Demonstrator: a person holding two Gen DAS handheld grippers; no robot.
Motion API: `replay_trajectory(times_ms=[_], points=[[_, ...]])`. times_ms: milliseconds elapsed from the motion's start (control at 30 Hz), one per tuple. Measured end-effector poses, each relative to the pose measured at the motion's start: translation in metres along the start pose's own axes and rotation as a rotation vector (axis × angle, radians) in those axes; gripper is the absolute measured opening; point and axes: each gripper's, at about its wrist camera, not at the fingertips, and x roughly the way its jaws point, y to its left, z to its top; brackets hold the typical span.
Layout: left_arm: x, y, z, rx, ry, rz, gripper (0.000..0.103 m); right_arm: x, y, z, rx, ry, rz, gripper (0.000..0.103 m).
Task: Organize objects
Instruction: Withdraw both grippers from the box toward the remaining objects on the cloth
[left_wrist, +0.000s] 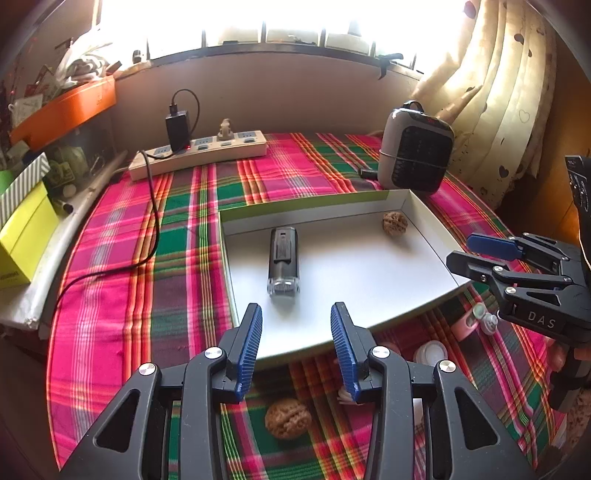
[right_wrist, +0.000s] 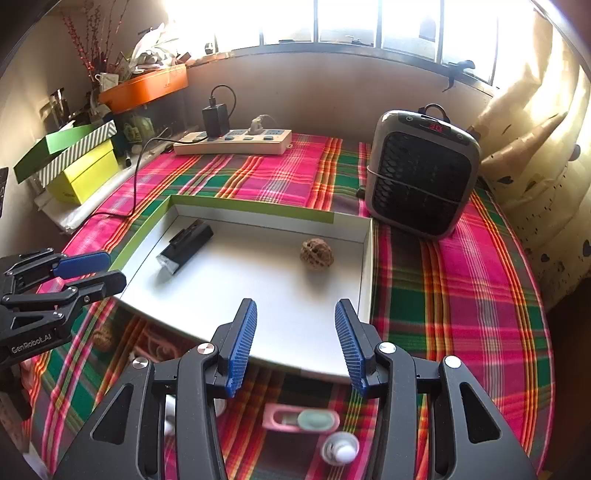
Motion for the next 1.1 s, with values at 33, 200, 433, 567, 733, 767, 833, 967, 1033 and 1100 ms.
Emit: replay_trajectory(times_ms=[33, 200, 433, 567, 733, 767, 833, 967, 1033, 1100], points=[[-0.001, 0.0, -0.001, -0.003, 0.0, 0.0, 0.037, -0.002, 0.0, -0.002, 0.002, -0.003, 0.001, 0.045], [-0.008, 0.0, -0.01, -0.01, -0.006, -0.003, 0.037, -0.01, 0.002, -0.013, 0.013, -0.006, 0.009, 0.046], [-0.015, 0.007, -0.027, -0.046, -0.007, -0.002, 0.037, -0.03, 0.016, -0.041, -0.002, -0.013, 0.071, 0.046], [-0.017, 0.011, -0.036, -0.065, -0.003, 0.0, 0.037, -0.04, 0.022, -0.057, 0.003, -0.011, 0.107, 0.046], [-0.021, 0.012, -0.045, -0.068, 0.002, 0.003, 0.037, -0.053, 0.033, -0.073, 0.007, -0.021, 0.146, 0.046], [-0.022, 0.013, -0.047, -0.076, 0.0, 0.004, 0.037, -0.055, 0.035, -0.075, 0.005, -0.02, 0.149, 0.046], [-0.024, 0.015, -0.05, -0.087, -0.002, 0.002, 0.037, -0.058, 0.041, -0.08, -0.004, -0.019, 0.161, 0.046], [-0.026, 0.016, -0.055, -0.097, -0.002, 0.002, 0.038, -0.061, 0.055, -0.09, -0.02, -0.012, 0.184, 0.05], [-0.026, 0.015, -0.057, -0.096, -0.001, 0.0, 0.038, -0.061, 0.059, -0.094, -0.009, -0.002, 0.196, 0.051], [-0.027, 0.014, -0.059, -0.094, 0.0, 0.0, 0.039, -0.06, 0.062, -0.097, -0.006, 0.001, 0.202, 0.051]])
